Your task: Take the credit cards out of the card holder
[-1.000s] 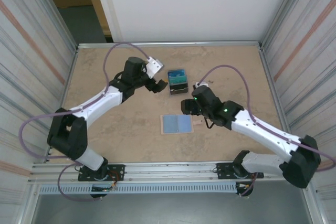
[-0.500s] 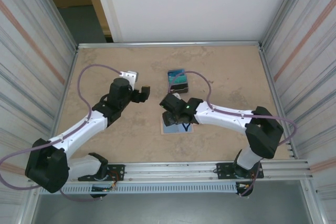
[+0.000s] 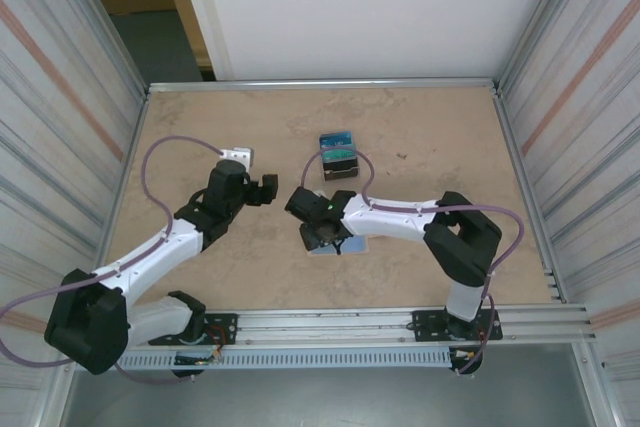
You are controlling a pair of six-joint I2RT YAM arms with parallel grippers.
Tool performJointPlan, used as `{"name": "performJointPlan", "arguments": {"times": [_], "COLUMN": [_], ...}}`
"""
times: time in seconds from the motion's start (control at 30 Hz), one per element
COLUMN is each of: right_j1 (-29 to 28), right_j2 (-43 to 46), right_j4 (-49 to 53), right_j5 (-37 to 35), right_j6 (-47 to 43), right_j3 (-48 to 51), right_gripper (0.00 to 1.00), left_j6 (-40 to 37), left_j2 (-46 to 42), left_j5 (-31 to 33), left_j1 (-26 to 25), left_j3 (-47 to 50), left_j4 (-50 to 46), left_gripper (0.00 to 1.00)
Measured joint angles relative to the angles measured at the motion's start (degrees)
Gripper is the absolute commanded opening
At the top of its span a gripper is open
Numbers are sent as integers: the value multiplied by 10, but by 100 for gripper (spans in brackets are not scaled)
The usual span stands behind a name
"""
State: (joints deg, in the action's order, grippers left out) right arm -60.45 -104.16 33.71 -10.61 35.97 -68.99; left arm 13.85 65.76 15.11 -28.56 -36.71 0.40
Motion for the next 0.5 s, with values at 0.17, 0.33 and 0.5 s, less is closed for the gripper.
{"name": "performJointPlan", "arguments": {"times": [0.17,0.33,0.5], "right_j1": [-3,-3,-3], "right_j2": [-12,-13,-18], "right_j4": [1,0,0], "right_j5": [7,13,12], "right_j6": [0,0,1], "right_j3": [-1,-1,2], "right_gripper": [59,59,57], "left_j6": [2,2,6], "left_j2": [0,3,4], "left_j5": [0,0,0], "left_j1": [0,0,0], "left_j3": [0,0,0], "left_j4": [-4,-6,-6], "left_gripper": [99,99,99]}}
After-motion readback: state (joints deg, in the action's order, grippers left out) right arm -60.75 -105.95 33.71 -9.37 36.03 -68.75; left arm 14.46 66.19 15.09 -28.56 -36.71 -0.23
